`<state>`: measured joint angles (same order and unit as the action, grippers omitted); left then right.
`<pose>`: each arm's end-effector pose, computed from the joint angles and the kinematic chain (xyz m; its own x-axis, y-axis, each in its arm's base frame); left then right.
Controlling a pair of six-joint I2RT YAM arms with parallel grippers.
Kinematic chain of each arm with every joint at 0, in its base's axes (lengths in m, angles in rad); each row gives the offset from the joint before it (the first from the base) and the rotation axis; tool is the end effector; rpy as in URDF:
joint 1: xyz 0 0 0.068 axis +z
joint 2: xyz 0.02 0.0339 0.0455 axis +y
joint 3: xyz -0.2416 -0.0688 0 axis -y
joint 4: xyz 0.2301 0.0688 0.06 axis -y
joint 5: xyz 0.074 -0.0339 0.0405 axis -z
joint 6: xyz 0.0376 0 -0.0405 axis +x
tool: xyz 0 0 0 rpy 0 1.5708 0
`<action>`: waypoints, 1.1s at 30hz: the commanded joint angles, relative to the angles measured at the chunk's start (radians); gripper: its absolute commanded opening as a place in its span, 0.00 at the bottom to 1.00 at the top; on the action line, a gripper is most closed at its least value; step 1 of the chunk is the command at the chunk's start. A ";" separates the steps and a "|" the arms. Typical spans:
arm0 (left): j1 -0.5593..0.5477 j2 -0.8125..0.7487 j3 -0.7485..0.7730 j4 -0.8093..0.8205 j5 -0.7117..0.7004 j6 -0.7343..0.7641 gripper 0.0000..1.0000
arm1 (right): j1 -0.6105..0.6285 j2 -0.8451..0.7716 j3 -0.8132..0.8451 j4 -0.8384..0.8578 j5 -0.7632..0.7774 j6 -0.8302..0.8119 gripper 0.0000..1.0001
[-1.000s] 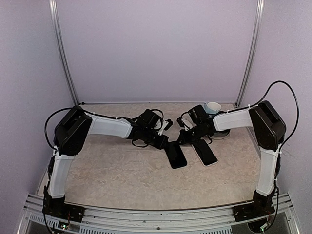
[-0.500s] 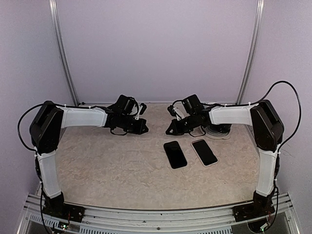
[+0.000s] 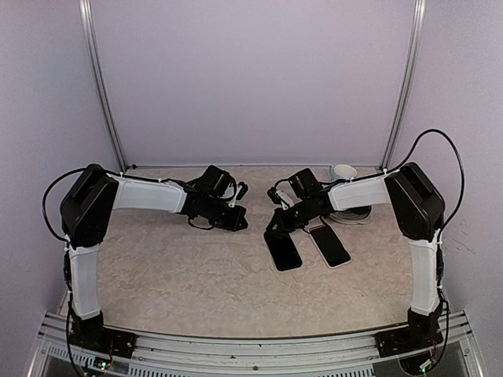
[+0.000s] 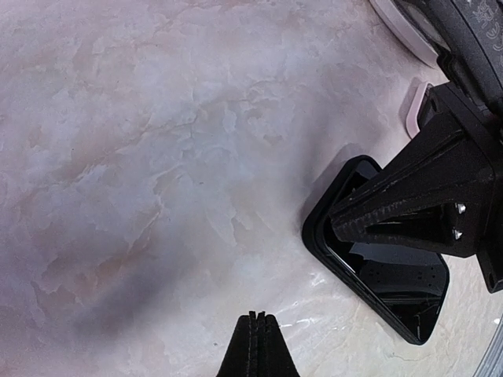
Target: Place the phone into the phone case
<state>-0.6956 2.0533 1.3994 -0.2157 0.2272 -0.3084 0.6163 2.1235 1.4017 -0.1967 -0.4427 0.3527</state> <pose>0.3190 -0.2773 0.1506 -0.7823 0.2678 -0.5625 0.5232 0.7725 -0.3598 0.3373 0.2587 0.1263 -0.8623 -0.2283 -0.4520 -0.4653 0.7096 0.5292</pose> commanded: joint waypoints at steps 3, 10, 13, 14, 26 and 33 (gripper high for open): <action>-0.021 0.031 0.053 -0.018 -0.001 0.012 0.00 | -0.009 -0.006 -0.005 -0.142 0.090 -0.037 0.00; -0.028 0.050 0.073 -0.025 -0.001 0.016 0.00 | 0.036 -0.040 0.155 -0.182 0.050 -0.105 0.00; -0.015 0.043 0.063 -0.024 -0.003 0.010 0.00 | 0.041 -0.066 0.170 -0.174 0.073 -0.086 0.00; -0.009 0.038 0.057 -0.023 -0.004 0.006 0.00 | 0.042 -0.071 0.170 -0.175 0.090 -0.084 0.00; 0.018 0.029 0.047 -0.013 -0.005 -0.012 0.00 | 0.040 0.030 0.030 -0.147 0.042 -0.053 0.00; 0.006 0.068 0.076 -0.020 0.003 -0.009 0.00 | 0.020 0.034 -0.083 -0.167 0.121 -0.056 0.00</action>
<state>-0.6796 2.0895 1.4521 -0.2287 0.2207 -0.3141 0.6445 2.1082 1.3849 -0.2516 -0.4248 0.3004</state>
